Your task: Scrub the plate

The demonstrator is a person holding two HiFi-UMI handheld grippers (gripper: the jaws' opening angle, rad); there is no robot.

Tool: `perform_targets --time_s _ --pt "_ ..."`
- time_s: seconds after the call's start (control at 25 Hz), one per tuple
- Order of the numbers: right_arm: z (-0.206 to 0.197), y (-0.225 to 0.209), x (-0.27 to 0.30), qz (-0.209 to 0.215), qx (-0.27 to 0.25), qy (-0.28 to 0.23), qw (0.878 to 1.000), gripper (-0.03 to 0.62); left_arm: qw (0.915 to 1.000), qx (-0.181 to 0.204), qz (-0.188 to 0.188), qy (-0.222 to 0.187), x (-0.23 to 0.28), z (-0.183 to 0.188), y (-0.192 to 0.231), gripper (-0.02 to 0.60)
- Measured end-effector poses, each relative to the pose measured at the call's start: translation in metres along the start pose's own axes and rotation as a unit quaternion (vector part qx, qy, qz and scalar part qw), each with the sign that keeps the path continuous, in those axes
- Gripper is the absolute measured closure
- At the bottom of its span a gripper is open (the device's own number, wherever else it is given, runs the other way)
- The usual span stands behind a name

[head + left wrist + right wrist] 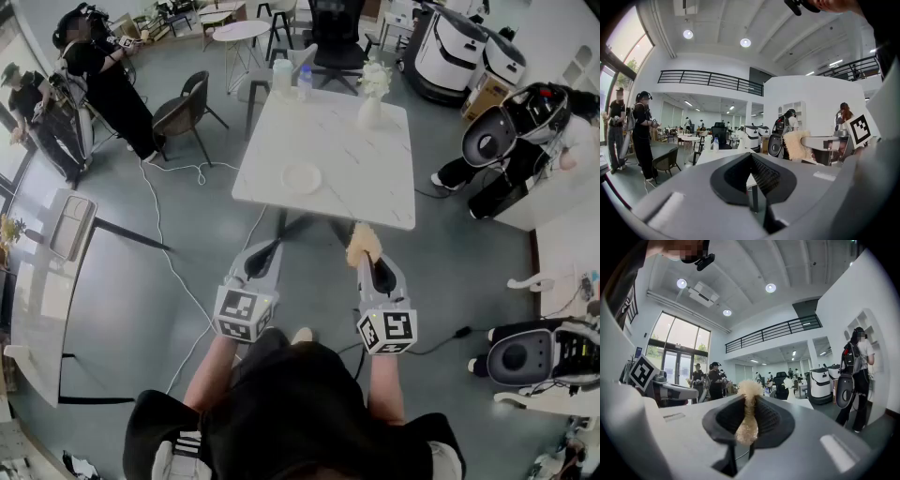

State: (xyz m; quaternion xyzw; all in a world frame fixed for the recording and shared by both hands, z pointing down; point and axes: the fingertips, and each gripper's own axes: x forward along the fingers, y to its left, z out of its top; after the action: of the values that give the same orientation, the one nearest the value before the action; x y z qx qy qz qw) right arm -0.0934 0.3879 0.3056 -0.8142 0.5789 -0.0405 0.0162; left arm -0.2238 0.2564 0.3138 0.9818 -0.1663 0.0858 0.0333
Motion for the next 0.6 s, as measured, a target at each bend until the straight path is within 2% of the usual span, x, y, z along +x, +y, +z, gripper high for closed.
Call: perform_targets --time_s 0.6 --pt "0.001 -0.010 0.002 0.002 0.012 -0.004 1.000 0.545 1.0000 -0.003 -0.001 -0.001 0.008 0.002 -0.005 0.575"
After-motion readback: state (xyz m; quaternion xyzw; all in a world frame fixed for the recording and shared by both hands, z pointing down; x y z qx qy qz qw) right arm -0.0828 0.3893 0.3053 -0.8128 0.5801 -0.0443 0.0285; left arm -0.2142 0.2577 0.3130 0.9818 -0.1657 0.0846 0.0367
